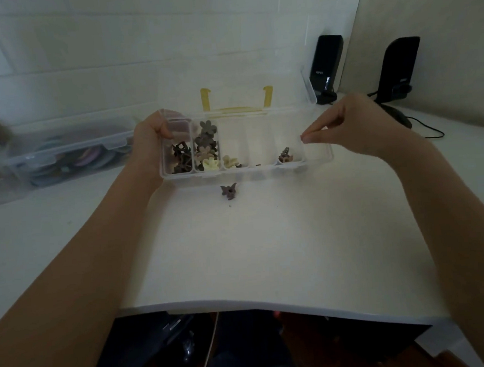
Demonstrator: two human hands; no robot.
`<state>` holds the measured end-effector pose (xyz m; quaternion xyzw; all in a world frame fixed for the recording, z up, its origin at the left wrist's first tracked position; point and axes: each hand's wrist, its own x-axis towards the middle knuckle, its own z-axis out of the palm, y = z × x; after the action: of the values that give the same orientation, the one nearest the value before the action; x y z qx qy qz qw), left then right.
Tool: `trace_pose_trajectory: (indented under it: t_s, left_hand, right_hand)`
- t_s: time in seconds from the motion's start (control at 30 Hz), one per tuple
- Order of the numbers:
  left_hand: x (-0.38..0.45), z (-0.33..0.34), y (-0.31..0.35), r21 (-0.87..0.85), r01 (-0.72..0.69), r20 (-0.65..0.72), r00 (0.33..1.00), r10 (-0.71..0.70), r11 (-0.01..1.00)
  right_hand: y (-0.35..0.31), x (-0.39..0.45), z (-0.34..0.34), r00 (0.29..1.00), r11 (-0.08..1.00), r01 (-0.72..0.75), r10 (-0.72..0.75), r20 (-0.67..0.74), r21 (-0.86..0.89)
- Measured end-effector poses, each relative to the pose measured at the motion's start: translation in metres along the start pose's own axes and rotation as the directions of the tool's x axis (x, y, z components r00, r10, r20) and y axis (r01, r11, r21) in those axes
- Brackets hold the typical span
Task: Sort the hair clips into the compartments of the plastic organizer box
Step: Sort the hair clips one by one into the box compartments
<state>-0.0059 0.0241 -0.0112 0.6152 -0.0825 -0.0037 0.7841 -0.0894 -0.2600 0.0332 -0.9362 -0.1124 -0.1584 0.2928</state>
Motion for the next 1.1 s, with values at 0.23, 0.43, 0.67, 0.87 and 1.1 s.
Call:
trace_pose_trajectory:
  t_s: [0.23, 0.43, 0.67, 0.87, 1.1]
  left_hand:
    - [-0.001, 0.003, 0.0, -0.015, 0.018, -0.027, 0.999, -0.018, 1.0]
    - [-0.002, 0.008, 0.0, -0.03, -0.003, -0.041, 0.999, 0.002, 1.0]
    - [0.001, 0.003, -0.001, -0.007, 0.021, -0.018, 1.0, -0.021, 1.0]
    - [-0.001, 0.002, -0.002, 0.015, 0.005, -0.029, 1.0, -0.005, 1.0]
    - [0.003, 0.002, 0.0, -0.05, -0.036, 0.011, 0.999, 0.037, 0.998]
  right_hand:
    - [-0.049, -0.007, 0.017, 0.97, 0.932, 0.242, -0.235, -0.059, 0.271]
    - [-0.072, -0.015, 0.074, 0.846, 0.793, 0.53, -0.474, 0.243, -0.299]
    - [-0.073, -0.017, 0.077, 0.84, 0.588, 0.54, -0.42, 0.342, -0.603]
    - [-0.07, -0.014, 0.084, 0.891, 0.754, 0.453, -0.393, 0.225, -0.475]
    - [-0.062, -0.006, 0.076, 0.818, 0.911, 0.361, -0.413, -0.401, -0.202]
